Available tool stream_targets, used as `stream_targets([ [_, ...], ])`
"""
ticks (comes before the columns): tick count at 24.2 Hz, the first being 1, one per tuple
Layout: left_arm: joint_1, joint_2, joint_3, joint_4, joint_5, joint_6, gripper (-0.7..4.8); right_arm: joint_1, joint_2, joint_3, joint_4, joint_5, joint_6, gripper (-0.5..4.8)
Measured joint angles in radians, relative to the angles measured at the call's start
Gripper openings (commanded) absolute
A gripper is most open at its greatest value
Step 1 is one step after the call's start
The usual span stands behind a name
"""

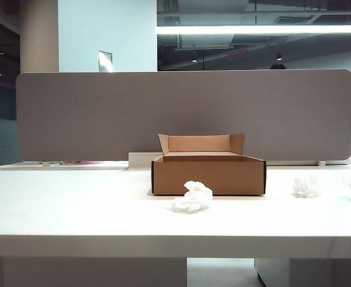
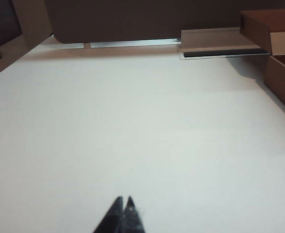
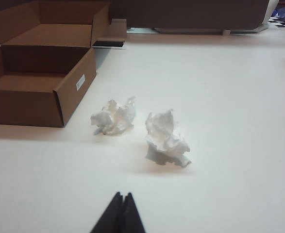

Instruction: Pick up all the paper balls on the table and put them in the paper box.

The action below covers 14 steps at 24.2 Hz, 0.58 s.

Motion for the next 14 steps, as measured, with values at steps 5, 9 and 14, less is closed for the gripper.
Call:
stream_targets([
  [5, 0.000, 0.000, 0.000, 0.000, 0.000, 0.000, -0.03, 0.000, 0.000, 0.000, 0.000, 0.000, 0.000, -0.06],
  [9, 0.000, 0.000, 0.000, 0.000, -0.007, 0.112, -0.03, 0.000, 0.000, 0.000, 0.000, 0.000, 0.000, -0.06],
  [14, 0.000, 0.000, 0.000, 0.000, -0.014, 0.182, -0.03, 0.000, 0.000, 0.000, 0.000, 0.000, 0.000, -0.06],
])
